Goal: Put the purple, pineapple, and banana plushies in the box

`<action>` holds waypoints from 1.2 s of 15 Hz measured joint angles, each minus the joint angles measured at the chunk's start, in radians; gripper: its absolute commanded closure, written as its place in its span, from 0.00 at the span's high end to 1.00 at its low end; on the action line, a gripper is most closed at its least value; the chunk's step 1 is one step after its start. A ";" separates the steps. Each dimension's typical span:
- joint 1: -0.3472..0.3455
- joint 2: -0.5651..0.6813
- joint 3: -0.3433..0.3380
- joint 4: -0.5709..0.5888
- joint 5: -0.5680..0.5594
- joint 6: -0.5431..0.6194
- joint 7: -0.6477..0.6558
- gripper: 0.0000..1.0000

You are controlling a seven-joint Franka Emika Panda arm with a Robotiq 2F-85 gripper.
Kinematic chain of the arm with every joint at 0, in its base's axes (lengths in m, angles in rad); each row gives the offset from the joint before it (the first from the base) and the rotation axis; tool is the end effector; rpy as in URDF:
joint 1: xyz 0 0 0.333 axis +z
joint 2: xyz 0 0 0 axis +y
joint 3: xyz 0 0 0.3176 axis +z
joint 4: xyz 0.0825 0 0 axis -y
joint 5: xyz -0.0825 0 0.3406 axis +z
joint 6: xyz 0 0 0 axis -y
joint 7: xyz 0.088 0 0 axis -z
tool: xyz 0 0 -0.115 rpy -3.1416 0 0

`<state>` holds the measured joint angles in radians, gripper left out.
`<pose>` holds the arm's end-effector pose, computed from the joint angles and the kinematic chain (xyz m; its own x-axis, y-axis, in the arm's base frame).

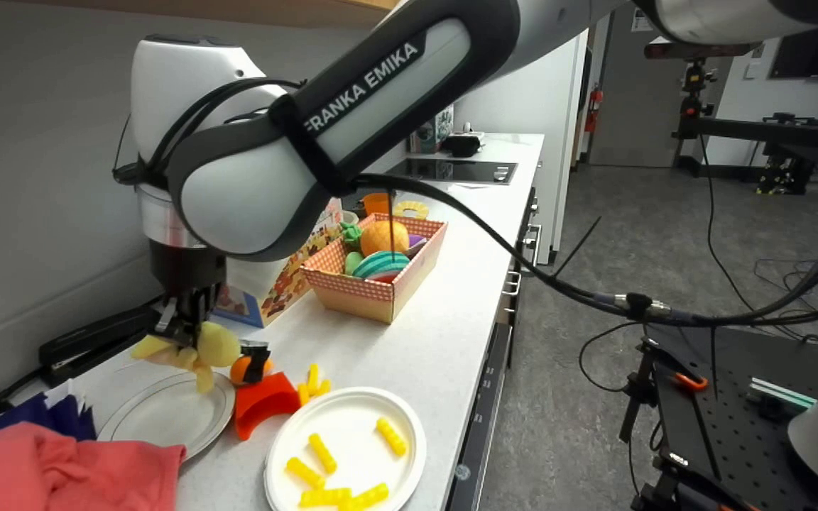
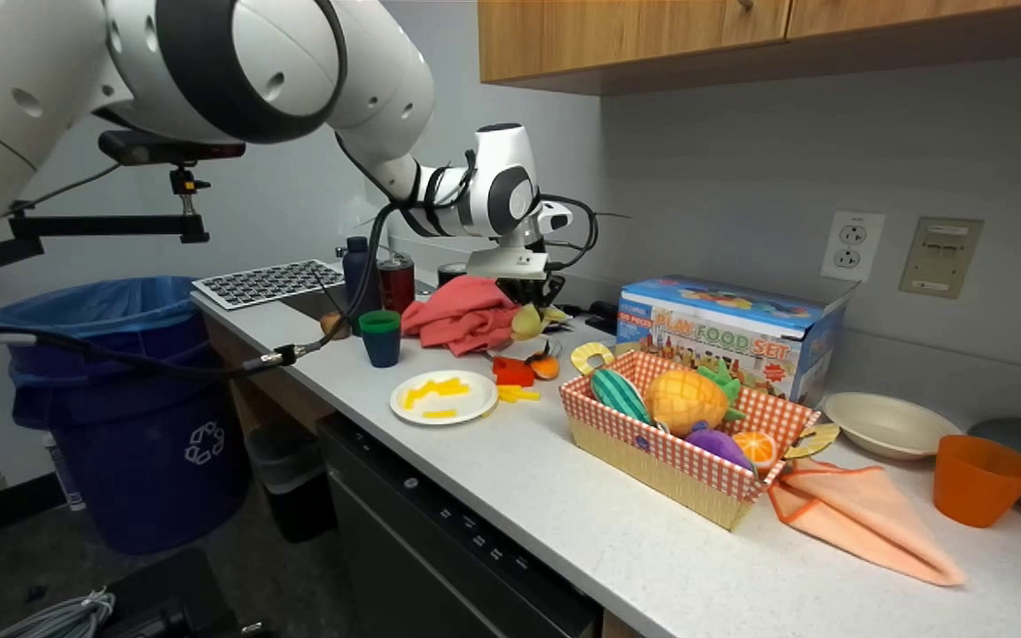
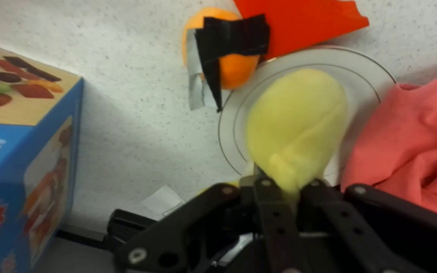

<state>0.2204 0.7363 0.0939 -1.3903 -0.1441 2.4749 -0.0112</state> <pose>0.6988 0.2087 0.3269 0.8657 0.3654 0.3422 0.3668 -0.9282 0.0634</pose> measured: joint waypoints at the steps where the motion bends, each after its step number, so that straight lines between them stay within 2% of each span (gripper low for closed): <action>1: -0.006 -0.036 -0.007 -0.044 0.000 0.005 0.001 0.02; 9: -0.065 -0.336 -0.067 -0.432 0.000 0.059 0.038 0.02; 10: -0.074 -0.375 -0.071 -0.485 0.000 0.083 0.044 0.10; 11: -0.078 -0.396 -0.072 -0.512 -0.001 0.088 0.045 0.10; 15: -0.076 -0.382 -0.068 -0.502 -0.001 0.087 0.045 0.10; 16: -0.076 -0.380 -0.067 -0.502 -0.001 0.087 0.045 0.02; 18: -0.077 -0.379 -0.067 -0.502 -0.001 0.087 0.045 0.02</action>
<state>0.1433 0.3568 0.0268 -1.8920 -0.1452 2.5622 0.0334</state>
